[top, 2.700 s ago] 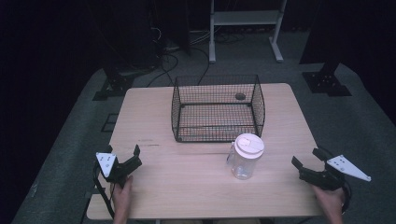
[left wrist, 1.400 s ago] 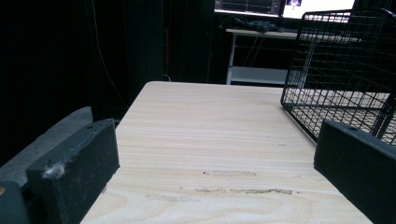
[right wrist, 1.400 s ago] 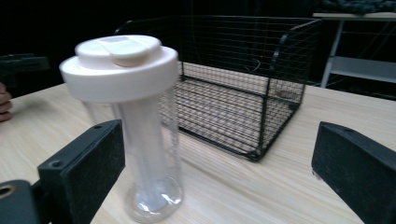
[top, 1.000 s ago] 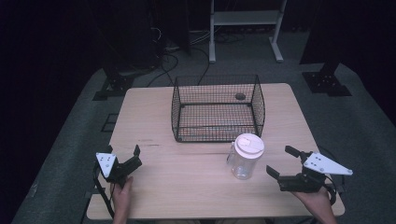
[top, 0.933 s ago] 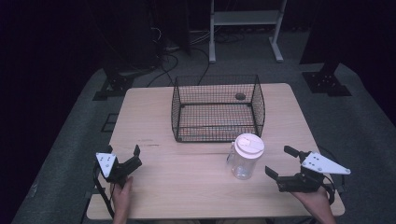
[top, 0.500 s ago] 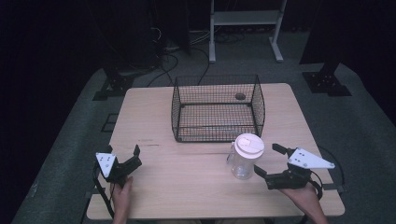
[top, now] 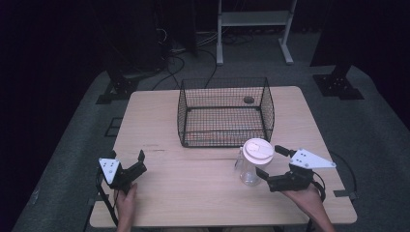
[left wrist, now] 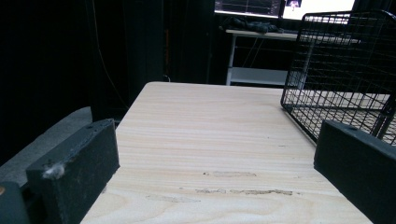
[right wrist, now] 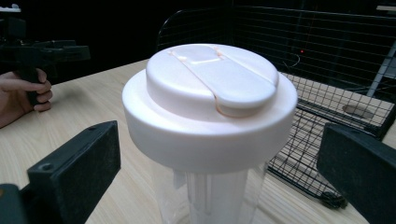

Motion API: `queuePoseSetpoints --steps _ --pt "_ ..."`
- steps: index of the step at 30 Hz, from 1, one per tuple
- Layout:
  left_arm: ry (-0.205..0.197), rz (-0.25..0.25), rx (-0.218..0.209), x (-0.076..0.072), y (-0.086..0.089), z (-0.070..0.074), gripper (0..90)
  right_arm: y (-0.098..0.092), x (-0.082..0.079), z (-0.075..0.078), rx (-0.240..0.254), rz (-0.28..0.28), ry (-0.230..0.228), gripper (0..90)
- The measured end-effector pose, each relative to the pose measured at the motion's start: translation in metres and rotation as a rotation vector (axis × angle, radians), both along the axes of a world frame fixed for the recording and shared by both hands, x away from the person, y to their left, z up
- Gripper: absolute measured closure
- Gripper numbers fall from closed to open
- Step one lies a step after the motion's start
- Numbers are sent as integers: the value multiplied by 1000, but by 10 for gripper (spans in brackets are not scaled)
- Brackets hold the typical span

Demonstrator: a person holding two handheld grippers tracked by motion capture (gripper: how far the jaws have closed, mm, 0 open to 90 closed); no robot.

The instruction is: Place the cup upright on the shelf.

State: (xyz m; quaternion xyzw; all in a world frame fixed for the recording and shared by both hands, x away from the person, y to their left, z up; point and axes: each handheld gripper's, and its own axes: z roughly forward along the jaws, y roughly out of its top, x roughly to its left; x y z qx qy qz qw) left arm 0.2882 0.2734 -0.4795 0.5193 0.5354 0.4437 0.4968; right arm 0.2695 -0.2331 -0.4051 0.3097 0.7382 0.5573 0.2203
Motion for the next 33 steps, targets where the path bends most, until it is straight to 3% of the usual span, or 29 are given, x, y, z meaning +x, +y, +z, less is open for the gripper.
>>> queuePoseSetpoints --steps 17,33 --pt "-1 0 0 0 0 0 0 22 16 -3 1 13 3 0" --pt "-2 -1 -5 0 1 0 0 22 20 -3 -3 26 0 41"
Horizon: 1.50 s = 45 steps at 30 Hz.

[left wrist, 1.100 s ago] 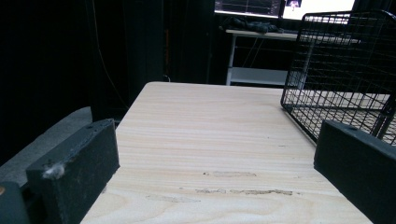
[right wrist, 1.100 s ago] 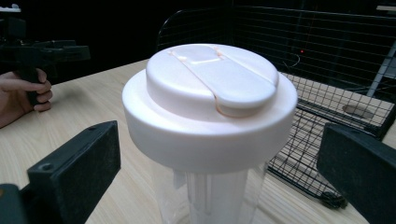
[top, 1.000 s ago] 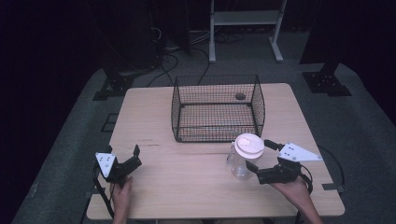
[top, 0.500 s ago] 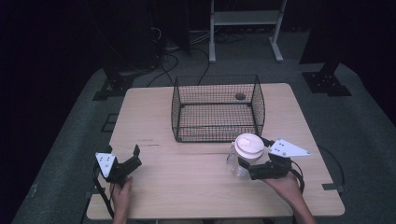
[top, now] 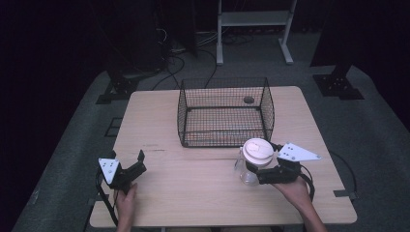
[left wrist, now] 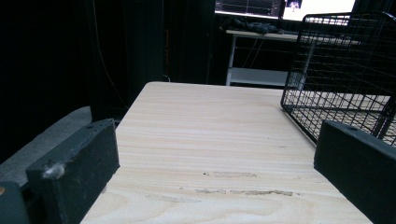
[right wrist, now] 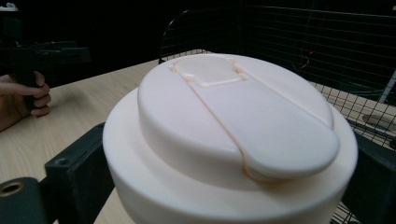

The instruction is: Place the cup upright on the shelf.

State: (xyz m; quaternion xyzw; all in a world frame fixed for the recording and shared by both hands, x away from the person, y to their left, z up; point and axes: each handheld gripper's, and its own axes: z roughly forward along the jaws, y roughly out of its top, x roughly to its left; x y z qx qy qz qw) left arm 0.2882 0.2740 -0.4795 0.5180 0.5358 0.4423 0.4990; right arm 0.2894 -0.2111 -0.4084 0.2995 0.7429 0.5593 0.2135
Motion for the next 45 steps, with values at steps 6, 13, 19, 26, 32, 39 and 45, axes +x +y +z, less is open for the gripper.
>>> queuePoseSetpoints --steps 6,13,19,26,32,39,45 --pt "1 1 -1 0 0 0 0 2 -1 3 -17 -9 8 44" --pt "0 0 1 0 0 0 0 6 1 10 -10 -5 1 45" --pt "0 0 1 0 0 0 0 9 5 23 -9 11 -1 45" --pt "0 0 -4 0 0 0 0 17 10 38 -10 33 -14 45" --pt "0 -1 -2 0 0 0 0 24 14 52 -10 50 -19 45" --pt "-1 -2 -2 0 0 0 0 30 18 67 -8 62 -33 45" --pt "0 -1 -5 0 1 0 0 34 23 79 -2 70 -43 45"
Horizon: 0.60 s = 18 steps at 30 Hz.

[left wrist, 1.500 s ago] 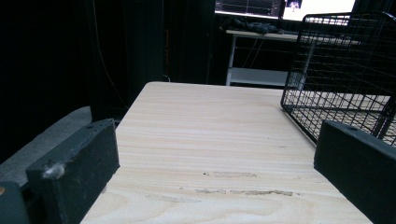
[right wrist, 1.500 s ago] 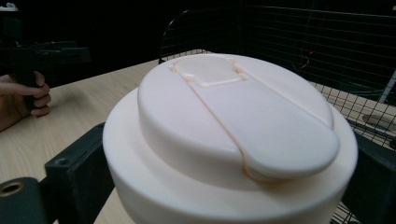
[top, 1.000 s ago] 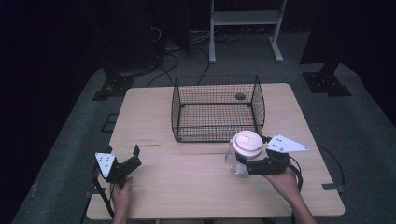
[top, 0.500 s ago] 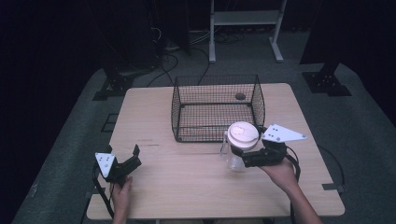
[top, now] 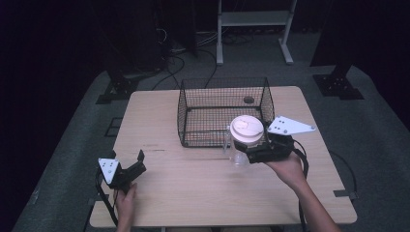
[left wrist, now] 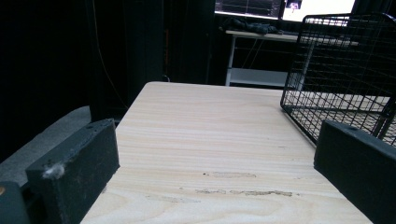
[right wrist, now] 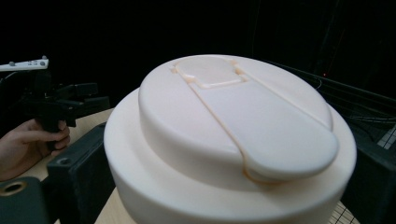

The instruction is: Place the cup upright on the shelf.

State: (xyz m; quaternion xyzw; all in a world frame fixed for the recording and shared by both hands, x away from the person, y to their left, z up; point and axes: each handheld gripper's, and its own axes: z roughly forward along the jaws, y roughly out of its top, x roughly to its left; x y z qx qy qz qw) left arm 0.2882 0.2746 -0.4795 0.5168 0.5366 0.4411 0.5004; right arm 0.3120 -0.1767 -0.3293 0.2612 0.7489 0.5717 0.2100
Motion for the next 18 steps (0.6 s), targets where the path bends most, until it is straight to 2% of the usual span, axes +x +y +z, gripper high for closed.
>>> queuePoseSetpoints --steps 18 --pt "-2 0 -2 0 0 0 0 9 16 30 -3 10 -8 45"
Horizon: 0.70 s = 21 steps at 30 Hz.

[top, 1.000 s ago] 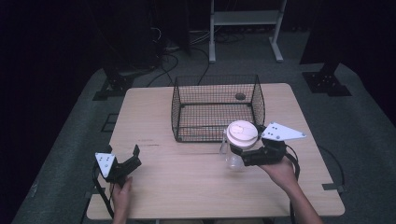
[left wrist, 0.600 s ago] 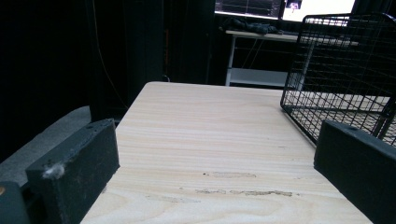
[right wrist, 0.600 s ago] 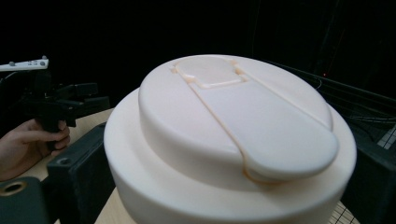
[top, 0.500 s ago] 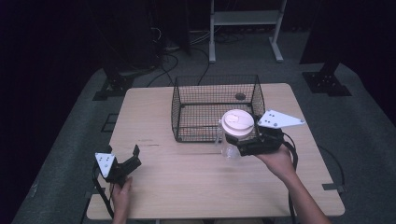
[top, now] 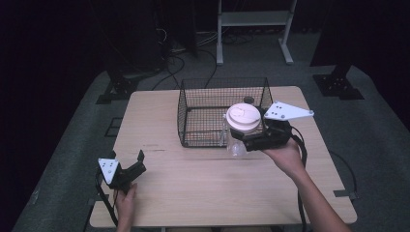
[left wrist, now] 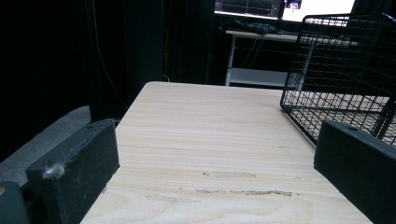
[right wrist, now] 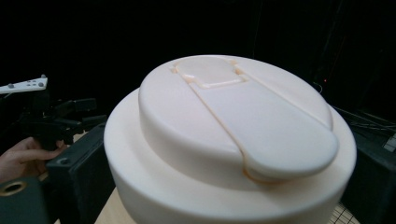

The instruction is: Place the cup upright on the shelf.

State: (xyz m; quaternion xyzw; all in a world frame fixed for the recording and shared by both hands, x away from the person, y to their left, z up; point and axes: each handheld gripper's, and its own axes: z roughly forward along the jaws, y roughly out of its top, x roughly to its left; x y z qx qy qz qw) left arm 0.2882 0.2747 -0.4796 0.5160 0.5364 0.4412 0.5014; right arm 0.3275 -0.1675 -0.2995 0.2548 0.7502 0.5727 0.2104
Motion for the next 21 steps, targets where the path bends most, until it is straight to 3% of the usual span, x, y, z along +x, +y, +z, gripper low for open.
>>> queuePoseSetpoints --steps 21 --pt "-1 -2 0 0 0 0 0 11 25 30 -17 -18 -20 45"
